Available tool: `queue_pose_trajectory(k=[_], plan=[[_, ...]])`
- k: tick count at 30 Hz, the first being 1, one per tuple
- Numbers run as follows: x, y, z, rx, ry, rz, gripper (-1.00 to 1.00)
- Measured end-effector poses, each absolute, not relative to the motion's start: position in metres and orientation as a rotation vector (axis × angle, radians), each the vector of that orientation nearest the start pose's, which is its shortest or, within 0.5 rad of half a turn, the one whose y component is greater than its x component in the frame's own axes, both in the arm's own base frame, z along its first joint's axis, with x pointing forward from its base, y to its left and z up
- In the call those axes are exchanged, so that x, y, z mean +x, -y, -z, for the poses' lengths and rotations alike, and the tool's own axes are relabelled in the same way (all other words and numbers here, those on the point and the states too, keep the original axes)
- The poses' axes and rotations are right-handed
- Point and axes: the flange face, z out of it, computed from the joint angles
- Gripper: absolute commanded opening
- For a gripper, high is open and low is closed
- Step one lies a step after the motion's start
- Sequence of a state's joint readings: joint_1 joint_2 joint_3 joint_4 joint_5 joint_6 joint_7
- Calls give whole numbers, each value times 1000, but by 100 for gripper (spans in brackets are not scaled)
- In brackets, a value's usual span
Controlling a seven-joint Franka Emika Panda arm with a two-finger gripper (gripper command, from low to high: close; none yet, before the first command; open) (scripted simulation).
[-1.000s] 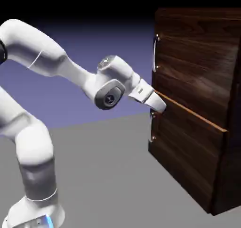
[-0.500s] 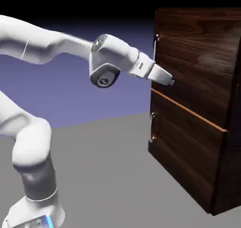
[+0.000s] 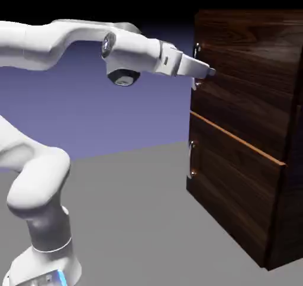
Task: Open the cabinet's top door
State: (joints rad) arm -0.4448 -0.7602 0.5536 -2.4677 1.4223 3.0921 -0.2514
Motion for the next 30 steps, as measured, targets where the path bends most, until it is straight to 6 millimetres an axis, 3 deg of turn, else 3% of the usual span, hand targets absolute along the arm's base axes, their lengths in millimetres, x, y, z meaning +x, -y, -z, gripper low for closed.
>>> queue_pose_trajectory(k=[7,15,22,30], plan=[[367,-44,-634,-1880,-869,1679,0],[370,-84,-629,-1811,-833,1744,0],[378,-124,-612,-1772,-804,1779,0],[394,-175,-580,-1755,-778,1791,0]])
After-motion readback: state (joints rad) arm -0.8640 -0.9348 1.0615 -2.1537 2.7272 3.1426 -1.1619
